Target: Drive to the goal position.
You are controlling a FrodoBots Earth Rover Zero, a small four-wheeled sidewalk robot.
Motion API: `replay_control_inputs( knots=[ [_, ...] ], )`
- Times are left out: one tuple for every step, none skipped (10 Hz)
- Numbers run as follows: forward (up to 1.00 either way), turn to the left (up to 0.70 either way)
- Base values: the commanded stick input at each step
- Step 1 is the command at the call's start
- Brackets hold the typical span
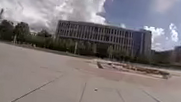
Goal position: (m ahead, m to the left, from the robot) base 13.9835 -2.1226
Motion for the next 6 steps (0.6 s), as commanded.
replay_control_inputs(
  knots=[
    [1.0, 0.0],
    [1.0, 0.0],
    [1.0, -0.19],
    [1.0, -0.4],
    [1.0, -0.26],
    [1.0, 0.0]
  ],
)
